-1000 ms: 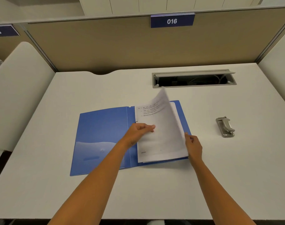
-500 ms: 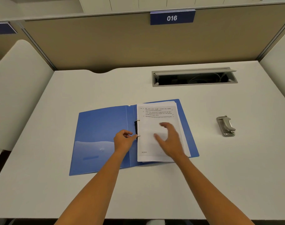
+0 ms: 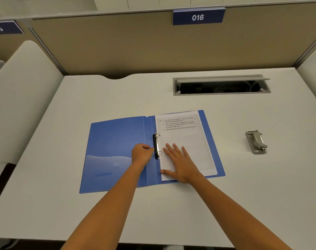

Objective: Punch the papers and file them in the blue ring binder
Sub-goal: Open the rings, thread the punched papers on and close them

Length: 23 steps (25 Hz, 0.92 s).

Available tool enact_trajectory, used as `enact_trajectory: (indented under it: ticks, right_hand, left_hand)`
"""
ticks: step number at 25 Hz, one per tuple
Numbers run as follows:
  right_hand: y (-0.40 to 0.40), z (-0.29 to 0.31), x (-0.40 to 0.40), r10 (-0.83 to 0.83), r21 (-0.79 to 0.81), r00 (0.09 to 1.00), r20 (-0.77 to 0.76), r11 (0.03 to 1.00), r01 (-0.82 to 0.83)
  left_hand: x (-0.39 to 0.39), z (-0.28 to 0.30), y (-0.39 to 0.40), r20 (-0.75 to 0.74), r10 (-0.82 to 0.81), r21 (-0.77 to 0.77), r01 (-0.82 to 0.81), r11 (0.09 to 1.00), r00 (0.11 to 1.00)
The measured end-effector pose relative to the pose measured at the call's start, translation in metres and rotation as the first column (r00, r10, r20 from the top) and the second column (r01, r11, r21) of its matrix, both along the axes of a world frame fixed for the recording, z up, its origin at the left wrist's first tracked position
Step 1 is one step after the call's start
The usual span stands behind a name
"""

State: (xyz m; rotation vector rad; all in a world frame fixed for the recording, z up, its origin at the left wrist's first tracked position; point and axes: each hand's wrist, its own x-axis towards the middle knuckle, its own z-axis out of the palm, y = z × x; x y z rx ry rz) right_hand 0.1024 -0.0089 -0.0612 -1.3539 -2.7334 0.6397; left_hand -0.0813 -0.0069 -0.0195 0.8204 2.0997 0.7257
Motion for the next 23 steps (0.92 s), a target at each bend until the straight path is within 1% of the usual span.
enact_trajectory:
  ticks: [3,6,8,11,14,19,21,23]
  right_hand:
    - [-0.001,0.0,-0.001,0.003,-0.017,1.0,0.011,1.0,-0.003]
    - [-0.001,-0.002,-0.002,-0.014,-0.053,0.999,-0.035,0.999,0.012]
    - [0.001,-0.003,0.0,-0.024,-0.077,0.997,-0.07,0.997,0.019]
    - [0.002,-0.004,0.001,-0.024,-0.096,0.995,-0.098,0.995,0.015]
    - [0.002,-0.006,0.001,-0.032,-0.103,0.993,-0.115,0.994,0.02]
    - [0.003,-0.006,0.001,-0.051,-0.135,0.989,-0.137,0.99,0.032]
    - [0.005,-0.006,0.001,-0.067,-0.156,0.986,-0.153,0.987,0.043]
    - [0.005,-0.006,0.001,-0.092,-0.186,0.979,-0.184,0.981,0.057]
  left_hand:
    - [0.006,0.005,0.013,-0.048,0.04,-0.083,-0.044,0.996,0.998]
    - [0.014,0.011,0.022,-0.086,0.084,-0.158,-0.096,0.983,0.993]
    - [0.02,0.011,0.025,-0.092,0.096,-0.173,-0.11,0.979,0.991]
    - [0.025,0.006,0.027,-0.081,0.143,-0.164,-0.155,0.974,0.986]
    - [0.026,0.004,0.03,-0.098,0.138,-0.189,-0.155,0.97,0.986]
    - [0.018,0.008,0.036,-0.066,0.155,-0.211,-0.165,0.963,0.986]
    - [0.018,0.01,0.035,-0.013,0.162,-0.181,-0.161,0.97,0.987]
    - [0.02,0.012,0.031,0.04,0.157,-0.096,-0.153,0.984,0.987]
